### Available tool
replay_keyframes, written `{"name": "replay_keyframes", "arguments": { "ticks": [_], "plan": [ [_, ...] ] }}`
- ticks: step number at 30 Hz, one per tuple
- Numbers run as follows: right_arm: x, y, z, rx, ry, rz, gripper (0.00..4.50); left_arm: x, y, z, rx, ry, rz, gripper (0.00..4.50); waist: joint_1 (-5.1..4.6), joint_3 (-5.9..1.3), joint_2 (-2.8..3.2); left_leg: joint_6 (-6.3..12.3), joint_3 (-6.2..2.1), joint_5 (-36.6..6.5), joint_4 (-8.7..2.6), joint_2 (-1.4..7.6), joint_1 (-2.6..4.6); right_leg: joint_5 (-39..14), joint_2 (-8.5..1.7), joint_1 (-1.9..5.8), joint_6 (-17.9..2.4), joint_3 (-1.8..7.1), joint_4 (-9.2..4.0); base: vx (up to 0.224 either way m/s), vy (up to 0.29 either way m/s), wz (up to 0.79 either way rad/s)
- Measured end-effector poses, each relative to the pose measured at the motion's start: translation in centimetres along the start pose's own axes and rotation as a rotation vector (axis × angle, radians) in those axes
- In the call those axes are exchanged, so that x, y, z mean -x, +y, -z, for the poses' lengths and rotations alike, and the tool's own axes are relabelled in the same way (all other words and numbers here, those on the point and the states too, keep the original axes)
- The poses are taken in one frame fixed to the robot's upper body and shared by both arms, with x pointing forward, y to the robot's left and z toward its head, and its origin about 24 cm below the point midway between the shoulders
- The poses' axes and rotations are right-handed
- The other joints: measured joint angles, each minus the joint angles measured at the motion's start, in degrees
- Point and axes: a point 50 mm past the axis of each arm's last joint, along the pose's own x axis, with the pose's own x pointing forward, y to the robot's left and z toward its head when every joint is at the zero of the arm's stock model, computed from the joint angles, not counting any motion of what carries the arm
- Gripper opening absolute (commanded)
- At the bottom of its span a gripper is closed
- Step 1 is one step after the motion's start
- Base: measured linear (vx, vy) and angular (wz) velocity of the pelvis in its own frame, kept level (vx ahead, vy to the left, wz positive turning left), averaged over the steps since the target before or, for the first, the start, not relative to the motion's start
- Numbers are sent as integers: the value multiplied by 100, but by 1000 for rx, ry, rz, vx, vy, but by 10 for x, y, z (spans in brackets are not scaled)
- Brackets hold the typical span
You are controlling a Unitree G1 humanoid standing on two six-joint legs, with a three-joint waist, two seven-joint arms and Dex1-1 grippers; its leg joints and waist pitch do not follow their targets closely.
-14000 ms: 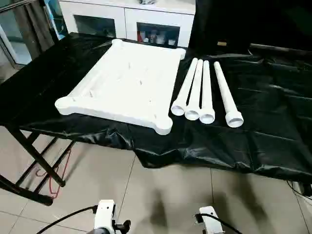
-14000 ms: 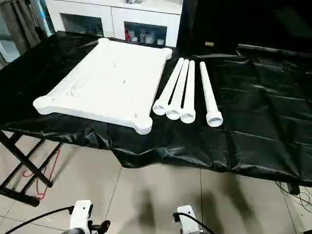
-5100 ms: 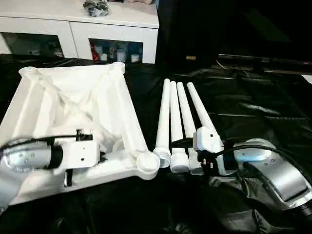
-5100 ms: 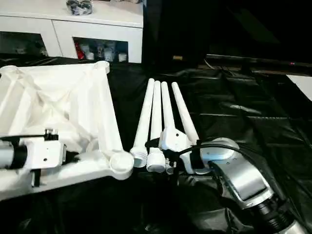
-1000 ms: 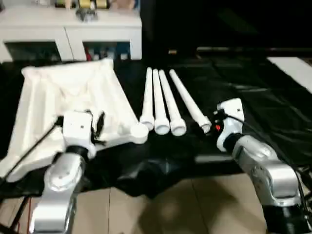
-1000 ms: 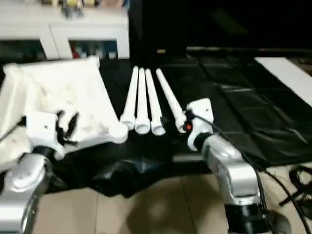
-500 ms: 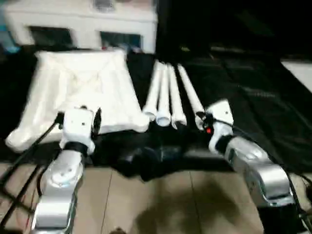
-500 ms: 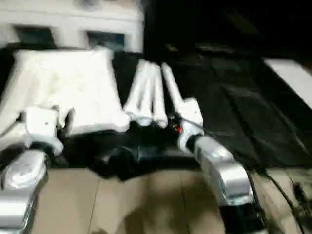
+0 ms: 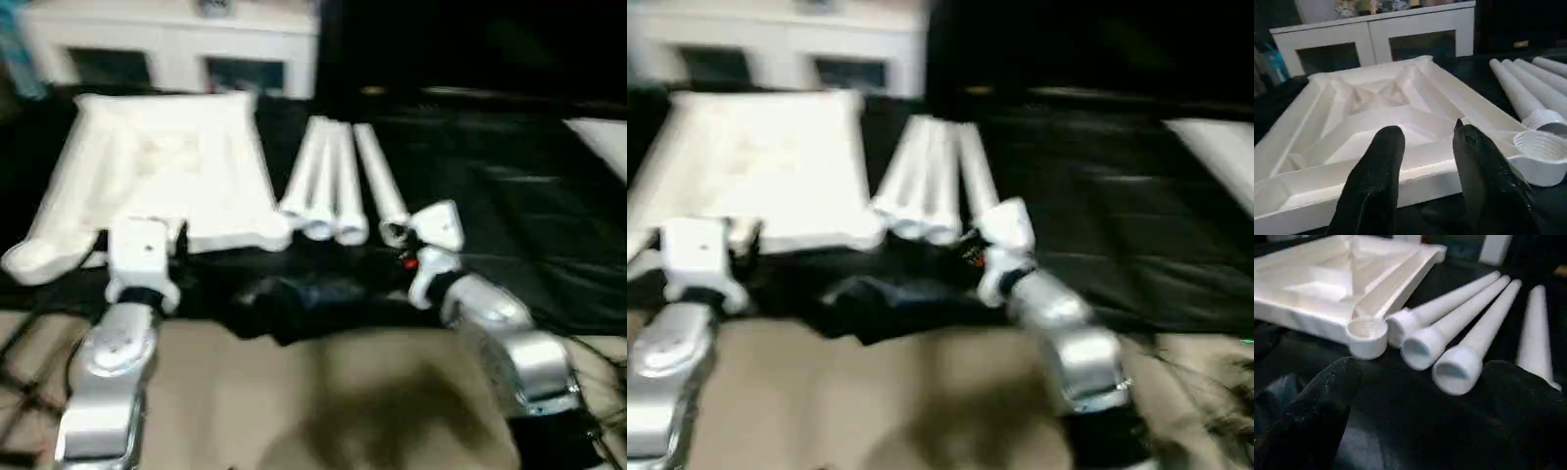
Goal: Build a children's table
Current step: Move table base
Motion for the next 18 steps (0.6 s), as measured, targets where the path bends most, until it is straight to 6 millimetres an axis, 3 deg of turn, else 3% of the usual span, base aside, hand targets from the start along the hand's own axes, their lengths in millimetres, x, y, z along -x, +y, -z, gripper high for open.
{"name": "replay_keyframes", "arguments": {
  "ticks": [1,2,4,11,15,18],
  "plan": [
    [0,-2,-1,2,-5,11,450,0,-2,-1,4,-3,11,191,21,-30,-60,-20,39,59,-44,-19,-11,55,-25,-3,90,31,-40,-60,32,-2],
    [0,-2,-1,7,-2,19,450,0,-3,0,7,-3,13,191,38,-28,-60,-4,87,122,-127,-29,-16,135,-41,-9,222,71,-135,-60,32,-2],
    [1,-3,1,13,-1,30,450,0,-3,0,4,-10,11,191,58,-19,-75,-14,131,176,-236,-20,-6,197,-51,-9,264,86,-202,-77,-16,0],
    [1,-3,-1,19,-25,44,450,0,-1,-1,-15,-25,5,191,211,-12,-89,-216,464,331,-451,277,50,203,8,-22,262,87,-155,-53,-74,7],
    [1,-5,-2,17,-29,51,450,0,-1,0,-19,-18,4,191,297,-13,-94,-287,533,444,-553,373,61,207,83,-59,251,111,-147,-3,-49,3],
    [3,-9,-2,17,-30,68,450,-1,-4,0,-7,-16,18,191,263,-21,-71,-123,240,603,-562,287,-174,207,7,-45,219,-225,-209,4,-33,38]
  ]
}}
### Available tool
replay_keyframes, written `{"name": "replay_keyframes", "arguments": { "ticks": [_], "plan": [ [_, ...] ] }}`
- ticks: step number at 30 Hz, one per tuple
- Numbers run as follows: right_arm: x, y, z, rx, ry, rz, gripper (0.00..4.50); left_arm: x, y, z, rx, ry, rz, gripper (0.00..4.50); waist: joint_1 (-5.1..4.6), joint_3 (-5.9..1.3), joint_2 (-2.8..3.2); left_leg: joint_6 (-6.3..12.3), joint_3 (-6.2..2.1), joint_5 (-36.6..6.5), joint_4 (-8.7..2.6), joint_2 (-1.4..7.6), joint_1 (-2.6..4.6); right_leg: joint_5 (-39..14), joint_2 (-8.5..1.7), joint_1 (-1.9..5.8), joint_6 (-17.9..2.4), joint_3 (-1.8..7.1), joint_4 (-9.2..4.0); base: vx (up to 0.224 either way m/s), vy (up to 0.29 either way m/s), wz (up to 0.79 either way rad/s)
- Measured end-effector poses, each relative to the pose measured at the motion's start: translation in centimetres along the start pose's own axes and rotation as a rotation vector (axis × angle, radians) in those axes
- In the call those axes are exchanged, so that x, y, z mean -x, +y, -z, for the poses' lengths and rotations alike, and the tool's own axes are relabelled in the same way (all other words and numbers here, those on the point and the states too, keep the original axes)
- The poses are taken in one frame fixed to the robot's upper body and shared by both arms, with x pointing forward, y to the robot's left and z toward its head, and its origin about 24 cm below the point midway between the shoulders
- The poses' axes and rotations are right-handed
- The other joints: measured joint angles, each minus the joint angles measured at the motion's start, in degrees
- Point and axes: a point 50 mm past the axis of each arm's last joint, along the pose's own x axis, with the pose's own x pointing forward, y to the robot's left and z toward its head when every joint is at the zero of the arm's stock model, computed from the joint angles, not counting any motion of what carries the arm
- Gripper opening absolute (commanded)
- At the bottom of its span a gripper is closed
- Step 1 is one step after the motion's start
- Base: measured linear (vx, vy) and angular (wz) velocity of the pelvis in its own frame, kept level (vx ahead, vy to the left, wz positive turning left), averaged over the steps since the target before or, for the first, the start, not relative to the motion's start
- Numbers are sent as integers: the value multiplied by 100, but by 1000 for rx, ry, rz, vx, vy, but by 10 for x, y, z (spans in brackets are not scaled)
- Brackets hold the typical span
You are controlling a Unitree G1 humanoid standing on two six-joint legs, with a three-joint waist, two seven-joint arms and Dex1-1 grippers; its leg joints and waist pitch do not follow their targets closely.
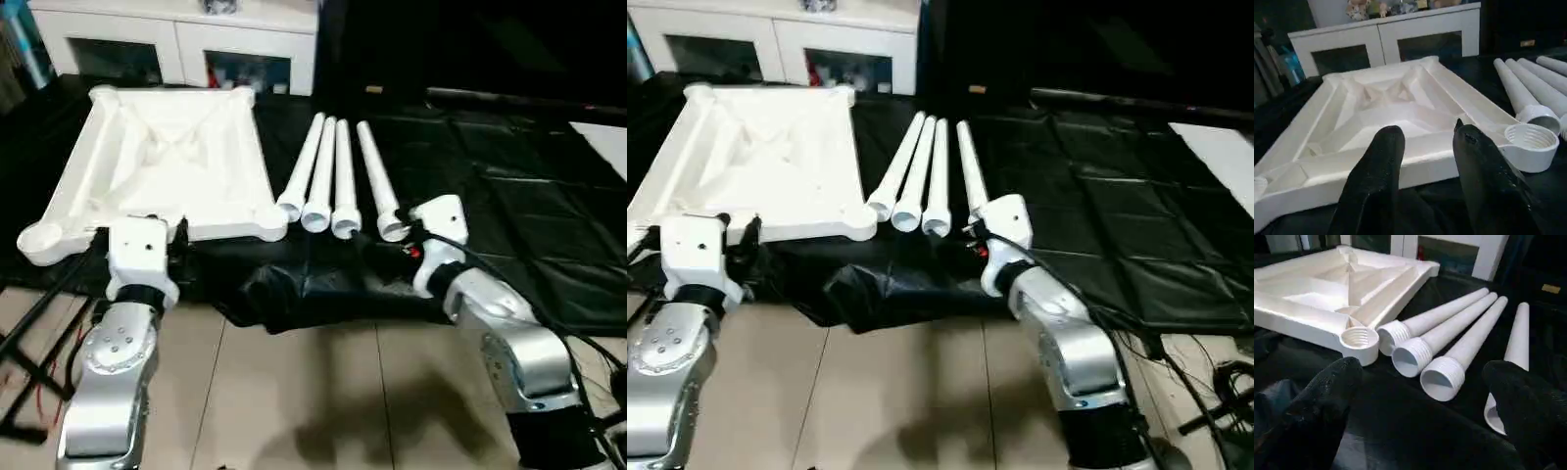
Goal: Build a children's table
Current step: Move table base
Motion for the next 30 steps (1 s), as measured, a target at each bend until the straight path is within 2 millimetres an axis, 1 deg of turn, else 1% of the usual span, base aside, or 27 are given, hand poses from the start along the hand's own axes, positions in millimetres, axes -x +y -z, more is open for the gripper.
{"name": "replay_keyframes", "arguments": {
  "ticks": [1,2,4,5,6,7,8,9,10,11,12,13,14,15,16,17,18,19,20,21,22,23,24,25,28,29,30],
  "plan": [
    [0,0,0,1,0,-3,450,0,0,1,1,5,2,191,7,1,-4,107,-43,31,0,-33,-66,-6,-58,2,-7,-91,-9,0,-7,28],
    [0,0,0,2,1,-6,450,0,-1,2,2,6,4,191,32,1,-3,293,-48,52,11,-66,-137,-8,-115,9,-5,-167,-25,-6,-3,59],
    [0,0,0,6,2,-11,450,0,-2,2,5,6,8,191,150,5,6,949,-23,38,111,-165,-265,6,-275,77,49,-309,-93,-16,35,59],
    [0,0,0,8,3,-11,450,0,-2,2,6,7,8,191,213,16,20,1118,8,15,234,-182,-301,3,-349,130,105,-346,-115,-25,97,58],
    [1,-1,0,11,3,-9,450,1,-3,2,9,7,9,191,273,57,108,1152,42,-19,349,-178,-318,10,-392,268,201,-376,-178,-38,182,59],
    [1,0,0,10,3,-9,450,1,-2,3,7,9,8,191,297,106,163,1051,67,-83,371,-192,-274,3,-452,390,262,-444,-213,-38,182,59],
    [0,1,0,3,2,-11,450,1,-2,3,5,10,7,191,286,144,198,867,94,-90,371,-194,-177,-26,-459,443,309,-427,-234,-79,222,47],
    [-4,9,0,-23,-7,-36,450,4,3,7,-4,26,-7,191,261,175,199,466,265,-76,281,-242,-57,-227,-417,440,130,-226,-127,-56,214,29],
    [-6,14,1,-31,-8,-50,450,4,7,7,-8,29,-19,191,206,187,197,540,354,-64,241,-296,-19,-453,-355,326,-129,-100,235,-57,303,35],
    [-6,15,1,-28,-6,-54,450,3,7,6,-12,24,-20,191,189,165,157,621,455,-43,201,-327,8,-538,-195,138,-142,-101,674,-1,198,18],
    [-6,13,1,-23,-6,-51,450,3,8,6,-13,22,-20,191,165,148,132,686,523,-19,156,-380,24,-536,34,24,-138,-134,843,-30,172,6],
    [-5,12,1,-20,-5,-47,450,3,8,5,-15,20,-21,191,144,127,89,731,611,9,97,-445,32,-529,200,-26,-135,-159,801,-57,144,-1],
    [-4,11,1,-15,-4,-42,450,3,6,4,-30,11,-18,191,96,104,-11,805,803,55,28,-570,30,-514,327,-54,-143,-157,604,-57,144,-1],
    [-3,8,1,-9,-1,-35,450,3,4,3,-43,2,-17,191,75,97,-133,805,912,57,11,-665,27,-378,357,-57,-419,-2,543,-59,94,19],
    [0,3,5,-11,13,-16,450,2,-2,2,-47,-5,2,191,88,121,-121,777,998,44,31,-668,35,-380,278,-95,-361,57,500,-55,105,8],
    [1,0,6,-12,18,-3,450,3,-6,1,-47,-11,10,191,140,180,-24,505,586,-114,346,-665,42,-317,252,-31,-341,11,455,-55,105,8],
    [0,1,4,-16,11,1,450,4,-3,2,-47,-5,0,191,124,200,114,481,248,-320,549,-533,49,-281,234,42,-312,-167,383,-2,162,-31],
    [-2,4,4,-27,8,-3,450,3,0,2,-45,-5,-11,191,17,199,207,408,150,-376,594,-368,26,-272,266,85,-292,-308,310,-8,138,-6],
    [-3,6,4,-40,2,-2,450,2,2,1,-39,-8,-23,191,-95,176,221,416,139,-359,575,-316,-39,-456,315,18,-272,-173,510,-8,138,-6],
    [-3,5,4,-41,1,9,450,1,3,-1,-35,-16,-27,191,-107,170,214,405,138,-347,575,-275,-72,-466,330,-35,-250,-74,746,-55,78,9],
    [-4,4,3,-46,-4,24,450,1,4,-2,-37,-20,-29,191,-102,147,187,395,123,-339,574,-256,-97,-465,329,-38,-241,-3,830,-61,33,-10],
    [-6,2,-2,-51,-21,50,450,1,6,-2,-43,-20,-31,191,-96,126,141,372,111,-315,573,-261,-150,-436,268,17,-219,51,730,-61,33,-10],
    [-7,0,-6,-57,-36,75,450,1,6,-2,-45,-18,-30,191,-78,95,82,342,138,-298,567,-305,-198,-398,167,79,-217,95,496,-62,-9,-18],
    [-7,-3,-10,-61,-49,96,450,0,6,-1,-39,-15,-29,191,-52,59,-11,308,165,-277,556,-366,-235,-366,54,93,124,141,395,-70,-60,-20],
    [-3,-11,-5,-88,-36,159,450,-1,-1,0,-2,-10,15,191,11,56,-17,166,244,-174,237,-369,-181,-240,28,51,83,165,226,-63,-80,-11],
    [-3,-13,-4,-92,-34,171,450,-2,-3,-2,4,-20,32,191,14,57,-15,185,289,-113,103,-360,-143,-185,31,41,31,171,176,-50,-88,-4],
    [-3,-14,-4,-93,-33,175,450,-3,-4,-3,6,-27,43,191,15,57,-10,227,326,-2,23,-328,-108,-169,47,41,7,170,164,-46,-83,-7]
  ]
}}
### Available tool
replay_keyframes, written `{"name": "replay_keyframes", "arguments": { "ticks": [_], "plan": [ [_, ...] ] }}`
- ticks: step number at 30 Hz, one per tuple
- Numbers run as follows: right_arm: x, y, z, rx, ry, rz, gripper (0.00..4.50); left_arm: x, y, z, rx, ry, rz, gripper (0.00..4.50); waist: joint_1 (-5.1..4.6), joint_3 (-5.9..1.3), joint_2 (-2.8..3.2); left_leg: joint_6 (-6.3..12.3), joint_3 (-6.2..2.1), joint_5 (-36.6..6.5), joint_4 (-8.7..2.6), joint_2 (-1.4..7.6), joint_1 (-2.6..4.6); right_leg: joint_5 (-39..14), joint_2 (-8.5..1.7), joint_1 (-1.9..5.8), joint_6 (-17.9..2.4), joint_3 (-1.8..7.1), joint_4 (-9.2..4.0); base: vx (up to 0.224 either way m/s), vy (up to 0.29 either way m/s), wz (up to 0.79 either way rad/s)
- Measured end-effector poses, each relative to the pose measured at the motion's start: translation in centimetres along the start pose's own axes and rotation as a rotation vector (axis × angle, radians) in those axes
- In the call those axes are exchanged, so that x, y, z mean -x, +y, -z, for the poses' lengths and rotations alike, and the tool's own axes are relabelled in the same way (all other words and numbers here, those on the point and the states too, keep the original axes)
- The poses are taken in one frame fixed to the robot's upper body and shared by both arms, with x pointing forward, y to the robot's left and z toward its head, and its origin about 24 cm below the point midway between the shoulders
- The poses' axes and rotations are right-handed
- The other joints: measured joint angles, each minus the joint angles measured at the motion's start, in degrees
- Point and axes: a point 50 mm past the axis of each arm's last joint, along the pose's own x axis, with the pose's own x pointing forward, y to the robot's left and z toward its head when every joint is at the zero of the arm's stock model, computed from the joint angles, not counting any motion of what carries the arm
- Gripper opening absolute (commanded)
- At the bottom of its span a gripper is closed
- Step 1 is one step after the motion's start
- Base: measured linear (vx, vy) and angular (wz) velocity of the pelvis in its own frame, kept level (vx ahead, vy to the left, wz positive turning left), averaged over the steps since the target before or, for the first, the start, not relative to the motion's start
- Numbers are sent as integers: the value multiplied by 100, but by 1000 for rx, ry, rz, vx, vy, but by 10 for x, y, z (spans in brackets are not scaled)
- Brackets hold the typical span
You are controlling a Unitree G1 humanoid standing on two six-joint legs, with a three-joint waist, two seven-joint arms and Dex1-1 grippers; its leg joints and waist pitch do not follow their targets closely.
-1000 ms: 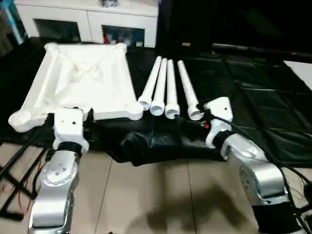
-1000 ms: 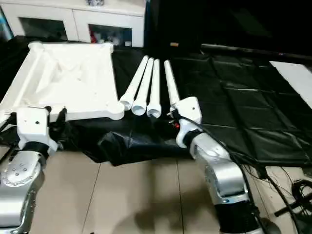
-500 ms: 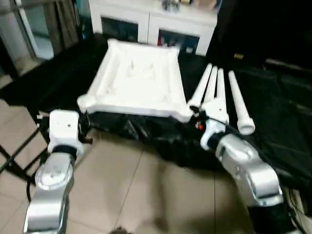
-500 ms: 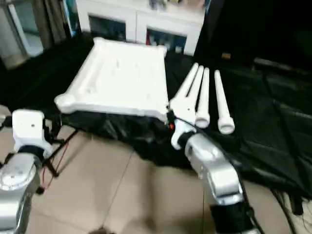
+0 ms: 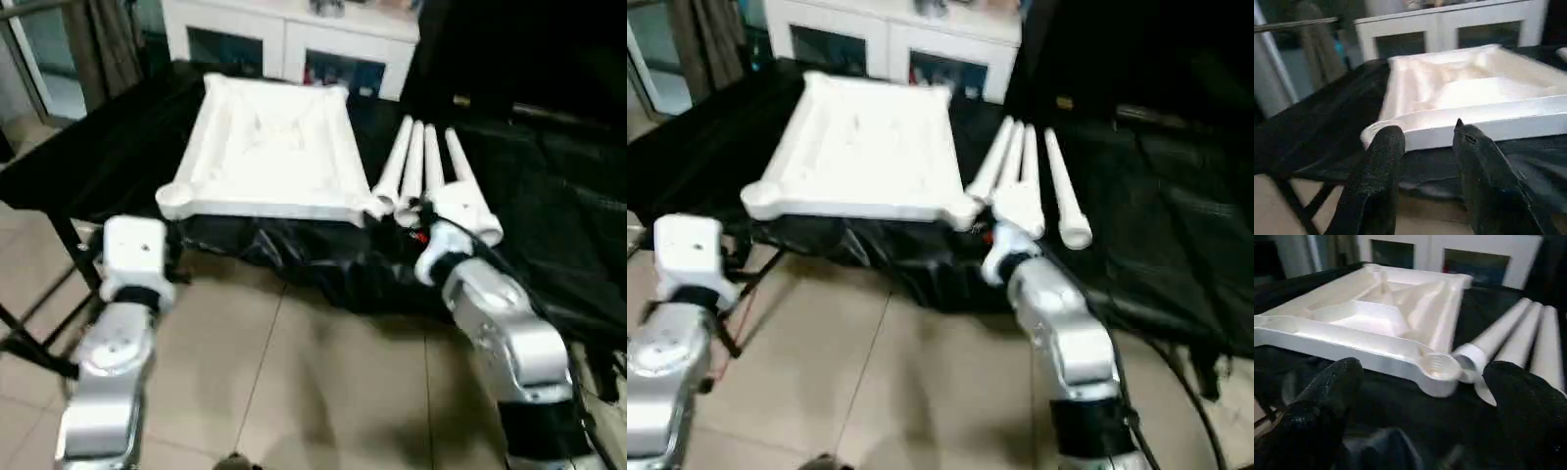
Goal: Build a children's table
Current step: Move table base
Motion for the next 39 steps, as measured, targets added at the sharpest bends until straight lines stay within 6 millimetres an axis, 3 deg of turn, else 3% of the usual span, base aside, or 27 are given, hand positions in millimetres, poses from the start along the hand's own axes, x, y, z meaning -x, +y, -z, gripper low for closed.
{"name": "replay_keyframes", "arguments": {
  "ticks": [2,3,5,7,8,10,13,16,18,19,20,21,22,23,25,26,27,28,29,30,31,32,34,35,36,37,39],
  "plan": [
    [0,-1,-1,0,-3,1,450,-1,-3,-2,24,-13,29,191,17,12,23,38,64,65,-72,75,61,-8,31,-2,-14,-6,-4,-30,-77,-7],
    [0,-1,-1,1,-3,-1,450,0,-4,-2,37,-14,38,191,16,30,40,31,160,61,-90,136,135,-11,78,-34,-15,55,-17,-28,-58,-26],
    [-1,2,-1,6,-4,-14,450,2,-3,2,45,-3,36,191,60,62,82,-21,351,26,-116,257,320,-14,179,12,-18,187,-59,-10,-29,-54],
    [-1,2,-2,15,-2,-25,450,3,-3,1,54,-5,47,191,38,90,84,-79,402,-20,-121,324,498,-37,216,57,-56,184,-85,35,13,-79],
    [-1,2,-2,17,-1,-27,450,3,-3,0,55,-10,56,191,-17,126,96,-127,342,-80,-128,340,599,-45,204,124,-70,115,-138,42,26,-85],
    [0,1,-2,26,-4,-32,450,3,-3,-3,58,-24,68,191,-156,129,67,-190,186,-133,-156,334,606,-74,173,217,-102,-52,-218,65,9,-57],
    [1,-2,-4,51,-9,-29,450,2,-12,-4,73,-29,118,191,-280,107,36,-207,81,-173,-198,328,606,-75,198,218,-104,-162,-340,49,-8,-25],
    [0,2,-2,70,-2,-62,450,3,-12,-4,68,-28,122,191,-219,82,-3,-153,51,-212,-195,302,596,-27,213,231,-185,-146,-345,141,-22,0],
    [-3,13,-1,85,0,-137,450,4,-8,-2,67,-21,106,191,-142,74,-30,-175,68,-293,-235,310,704,-35,208,284,-281,-129,-335,190,-27,18],
    [-6,20,-4,99,-7,-177,450,5,-5,-2,65,-18,94,191,-81,69,-39,-132,45,-329,-245,287,671,-84,202,345,-299,-158,-350,177,34,39],
    [-7,22,-6,112,-17,-202,450,5,-4,-5,64,-31,92,191,-59,41,7,62,-79,-413,-145,258,565,-126,197,445,-230,-319,-459,177,34,39],
    [-7,23,-8,123,-22,-213,450,6,-4,-8,62,-41,92,191,-35,35,9,322,-142,-477,-70,246,496,-168,195,532,-203,-400,-533,159,63,79],
    [-7,23,-8,127,-23,-218,450,7,-4,-9,60,-48,90,191,-10,30,19,503,-191,-531,-27,235,472,-224,193,621,-184,-497,-598,291,-21,83],
    [-7,25,-8,128,-24,-232,450,8,-2,-9,56,-46,82,191,-4,31,9,572,-348,-581,-46,183,549,-335,212,633,-165,-517,-518,291,-21,83],
    [-11,42,-8,109,-35,-297,450,16,8,1,39,0,47,191,-66,19,-20,553,-819,-673,-90,-85,690,-557,215,301,-121,-359,480,291,-144,37],
    [-10,47,-6,105,-31,-317,450,18,11,2,31,9,38,191,-67,-20,-86,530,-919,-725,-142,-206,822,-611,288,-27,-63,-160,765,240,-173,19],
    [-10,47,-6,98,-32,-313,450,18,11,0,30,2,40,191,-103,-39,-142,264,-876,-756,-206,-251,912,-568,273,-277,-50,-20,727,37,-151,6],
    [-9,45,-6,83,-34,-302,450,19,10,-3,26,-13,48,191,-117,-53,-309,87,-722,-809,-214,-357,1000,-392,178,-391,-142,161,361,-20,-117,12],
    [-6,39,-1,68,-17,-276,450,18,6,-3,39,-13,62,191,-115,-8,-420,50,-560,-935,-22,-386,1081,-192,152,-360,-310,310,456,-20,-117,12],
    [-3,32,9,49,14,-244,450,18,-3,-3,49,-9,109,191,-71,6,-403,415,-441,-939,335,-352,1016,-269,247,-218,-338,384,420,127,-89,19],
    [-1,27,15,38,43,-217,450,19,-6,-2,53,-5,131,191,-26,20,-430,486,-371,-931,644,-394,894,-305,300,-75,-374,416,333,200,-81,11],
    [1,25,17,23,45,-194,450,19,-4,-2,43,-3,149,191,-3,32,-441,439,-305,-904,808,-434,706,-283,371,126,-435,423,170,200,-81,11],
    [1,25,13,-10,22,-171,450,19,0,-3,34,-16,151,191,78,62,-330,144,-293,-730,672,-418,435,-298,484,376,-498,296,-9,152,-27,-2],
    [2,26,9,-23,5,-166,450,19,3,-4,31,-23,144,191,120,69,-209,-25,-293,-558,390,-292,270,-337,599,483,-511,199,-56,139,-1,-3],
    [2,28,7,-27,-3,-168,450,18,5,-4,33,-23,143,191,157,64,-36,-15,-282,-259,84,-94,238,-370,742,519,-489,135,-77,114,54,-14],
    [2,31,9,-43,2,-170,450,17,7,0,33,-8,140,191,251,61,34,37,-194,-48,157,70,260,-407,823,537,-457,173,-44,134,113,-41],
    [1,42,10,-66,0,-207,450,15,16,4,29,13,111,191,257,32,-23,77,9,-134,167,85,260,-354,580,235,-278,163,361,130,112,-44]
  ]
}}
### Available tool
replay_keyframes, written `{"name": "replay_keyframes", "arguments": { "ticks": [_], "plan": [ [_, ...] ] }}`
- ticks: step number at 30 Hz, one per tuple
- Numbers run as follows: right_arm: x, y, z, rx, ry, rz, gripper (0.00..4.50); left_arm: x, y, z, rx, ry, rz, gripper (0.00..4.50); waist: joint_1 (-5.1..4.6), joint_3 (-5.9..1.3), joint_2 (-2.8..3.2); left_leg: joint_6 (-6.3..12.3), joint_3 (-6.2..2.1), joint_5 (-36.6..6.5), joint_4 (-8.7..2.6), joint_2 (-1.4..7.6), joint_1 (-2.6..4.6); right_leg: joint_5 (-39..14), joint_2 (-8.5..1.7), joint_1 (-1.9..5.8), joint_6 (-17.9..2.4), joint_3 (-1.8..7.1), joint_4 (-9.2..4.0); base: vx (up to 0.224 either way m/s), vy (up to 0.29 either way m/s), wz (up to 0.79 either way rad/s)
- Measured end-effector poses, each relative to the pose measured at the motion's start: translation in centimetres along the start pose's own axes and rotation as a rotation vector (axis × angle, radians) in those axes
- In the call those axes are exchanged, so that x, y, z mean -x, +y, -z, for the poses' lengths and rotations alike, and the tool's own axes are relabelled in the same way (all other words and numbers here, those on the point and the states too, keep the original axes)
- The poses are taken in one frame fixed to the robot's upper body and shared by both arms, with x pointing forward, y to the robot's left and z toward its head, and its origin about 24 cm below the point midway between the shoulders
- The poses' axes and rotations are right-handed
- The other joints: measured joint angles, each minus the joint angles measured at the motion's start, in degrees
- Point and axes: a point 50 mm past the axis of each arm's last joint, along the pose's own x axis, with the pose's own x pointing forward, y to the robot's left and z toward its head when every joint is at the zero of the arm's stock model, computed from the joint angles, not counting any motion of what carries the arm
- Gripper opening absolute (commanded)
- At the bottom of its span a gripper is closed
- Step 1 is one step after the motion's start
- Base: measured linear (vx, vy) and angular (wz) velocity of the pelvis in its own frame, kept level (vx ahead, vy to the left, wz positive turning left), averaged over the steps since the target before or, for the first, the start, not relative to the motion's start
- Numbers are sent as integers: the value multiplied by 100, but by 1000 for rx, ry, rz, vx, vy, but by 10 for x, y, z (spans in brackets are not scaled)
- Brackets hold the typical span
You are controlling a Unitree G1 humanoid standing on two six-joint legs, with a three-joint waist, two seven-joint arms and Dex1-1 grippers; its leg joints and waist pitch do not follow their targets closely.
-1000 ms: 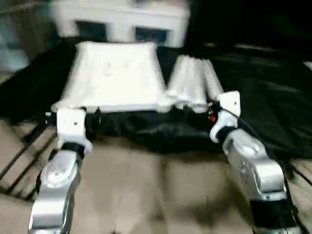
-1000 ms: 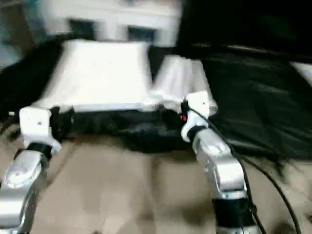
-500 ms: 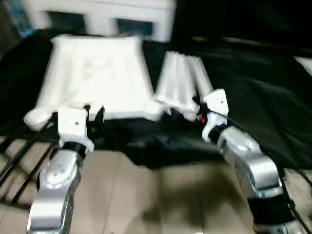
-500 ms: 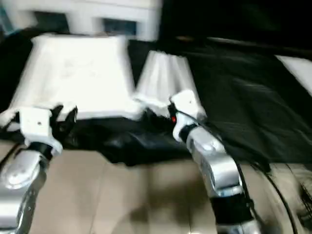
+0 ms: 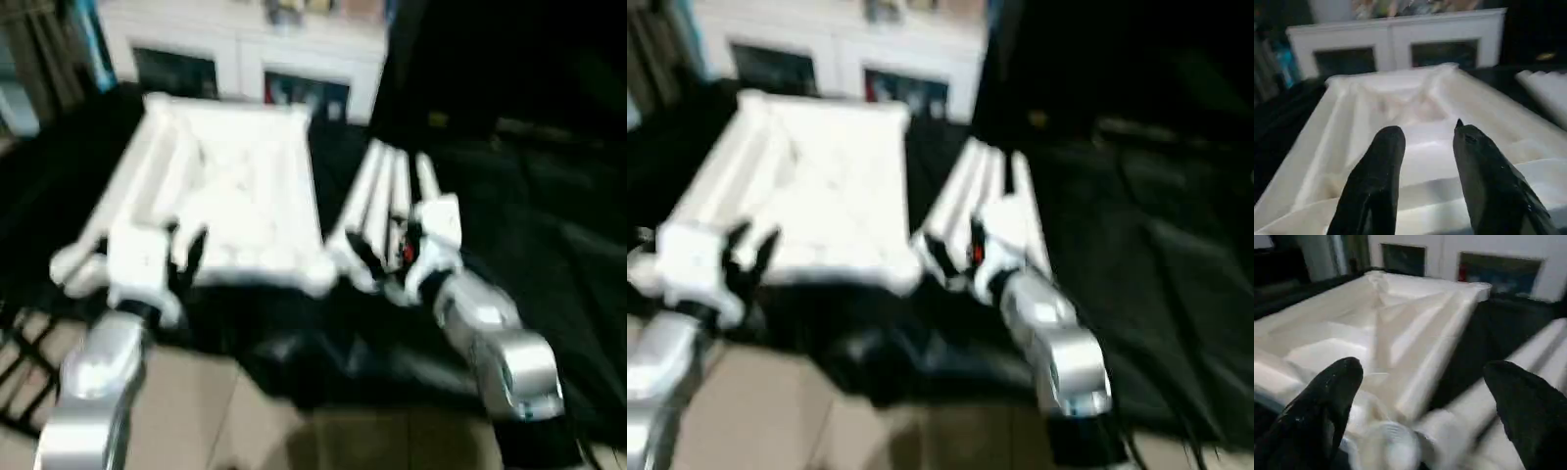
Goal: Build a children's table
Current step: Move table base
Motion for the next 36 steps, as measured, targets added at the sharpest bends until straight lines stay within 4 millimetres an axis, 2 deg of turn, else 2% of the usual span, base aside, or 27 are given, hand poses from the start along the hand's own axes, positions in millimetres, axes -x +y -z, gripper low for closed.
{"name": "replay_keyframes", "arguments": {
  "ticks": [1,2,3,6,8,10,13,16,17,19,22,23,24,26,28,29,36],
  "plan": [
    [0,0,0,-2,0,1,450,-1,0,-1,0,-4,1,191,13,-29,-51,6,114,-10,-7,-1,-3,87,-168,-139,119,23,-36,55,66,-41],
    [2,-2,-1,3,-2,8,450,-4,-2,-4,3,-18,7,191,-13,-46,-125,3,146,-26,-4,-49,-25,200,-360,-219,256,58,-261,55,66,-41],
    [5,-6,0,19,7,18,450,-6,-4,-6,12,-28,13,191,-50,-69,-161,-5,124,-19,5,-48,-72,274,-394,-249,309,64,-292,20,11,-18],
    [14,-15,6,63,58,39,450,-10,-17,-7,66,-41,67,191,-145,-48,-136,-85,133,12,-109,-26,-57,314,-373,-270,253,81,-325,-12,-18,-1],
    [17,-19,5,93,69,28,450,-11,-19,-5,72,-34,74,191,-204,-3,-61,-137,153,42,-178,0,-7,314,-367,-239,179,66,-361,-46,-50,3],
    [20,-24,4,116,79,29,450,-12,-20,-4,81,-29,72,191,-212,20,-25,-134,174,43,-222,14,29,332,-367,-224,150,62,-372,-29,-21,1],
    [22,-28,0,114,79,22,450,-15,-25,-5,92,-32,86,191,-208,49,17,-127,191,66,-229,66,28,361,-360,-227,105,4,-368,-59,-46,1],
    [16,-33,-16,119,53,-36,450,-28,-34,-12,29,-5,210,191,-196,65,21,-139,198,122,-241,89,27,376,-353,-246,80,-14,-341,0,0,0],
    [13,-32,-28,117,14,-65,450,-33,-37,-14,19,11,253,191,-201,69,49,-141,202,123,-241,89,32,378,-353,-244,78,-12,-338,0,0,0],
    [12,-32,-37,127,-9,-117,450,-38,-41,-14,6,55,321,191,-199,60,73,-141,205,123,-241,90,34,380,-353,-242,78,-10,-338,0,0,0],
    [15,-30,-34,125,31,-238,450,-40,-37,2,-33,169,435,191,-197,60,75,-141,205,125,-241,92,27,382,-353,-248,73,-13,-336,0,0,0],
    [16,-30,-32,131,54,-282,450,-40,-32,8,-53,214,475,220,-202,61,77,-138,206,128,-241,93,23,381,-352,-254,71,-13,-336,0,0,0],
    [17,-29,-30,138,73,-307,450,-39,-30,12,-65,238,499,226,-206,62,71,-133,208,132,-241,94,20,379,-353,-255,70,-13,-339,0,0,0],
    [19,-25,-25,176,139,-406,450,-40,-25,15,-119,274,605,226,-188,68,46,-109,217,150,-241,100,15,371,-353,-260,64,-17,-340,0,0,0],
    [19,-18,-22,190,175,-485,450,-42,-14,18,-156,325,652,232,-189,72,51,-105,226,152,-241,100,14,370,-352,-259,62,-11,-348,0,0,0],
    [18,-15,-22,192,180,-511,450,-44,-11,17,-166,332,658,262,-188,79,67,-103,237,153,-240,100,14,370,-357,-259,62,-5,-353,0,0,0],
    [14,-7,-25,222,191,-588,450,-61,-16,20,-234,348,740,269,-107,94,103,-101,261,153,-240,106,15,371,-368,-249,61,-7,-367,0,0,0]
  ]
}}
